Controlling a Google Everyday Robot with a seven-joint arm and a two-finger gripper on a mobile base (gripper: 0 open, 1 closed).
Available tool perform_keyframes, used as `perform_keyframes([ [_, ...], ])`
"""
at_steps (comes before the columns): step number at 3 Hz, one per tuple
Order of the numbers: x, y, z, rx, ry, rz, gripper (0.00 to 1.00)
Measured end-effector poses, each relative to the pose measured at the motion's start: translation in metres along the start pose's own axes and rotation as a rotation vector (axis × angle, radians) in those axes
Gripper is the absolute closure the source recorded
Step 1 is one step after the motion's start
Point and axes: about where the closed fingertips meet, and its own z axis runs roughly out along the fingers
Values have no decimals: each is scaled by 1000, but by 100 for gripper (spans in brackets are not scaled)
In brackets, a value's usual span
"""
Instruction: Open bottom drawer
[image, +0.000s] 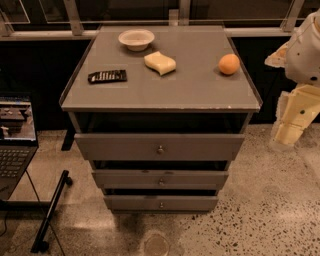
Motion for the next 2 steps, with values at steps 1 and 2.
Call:
perform_keyframes([
  [1,0,0,0,0,0,0,0],
  [2,8,13,5,31,-30,48,0],
])
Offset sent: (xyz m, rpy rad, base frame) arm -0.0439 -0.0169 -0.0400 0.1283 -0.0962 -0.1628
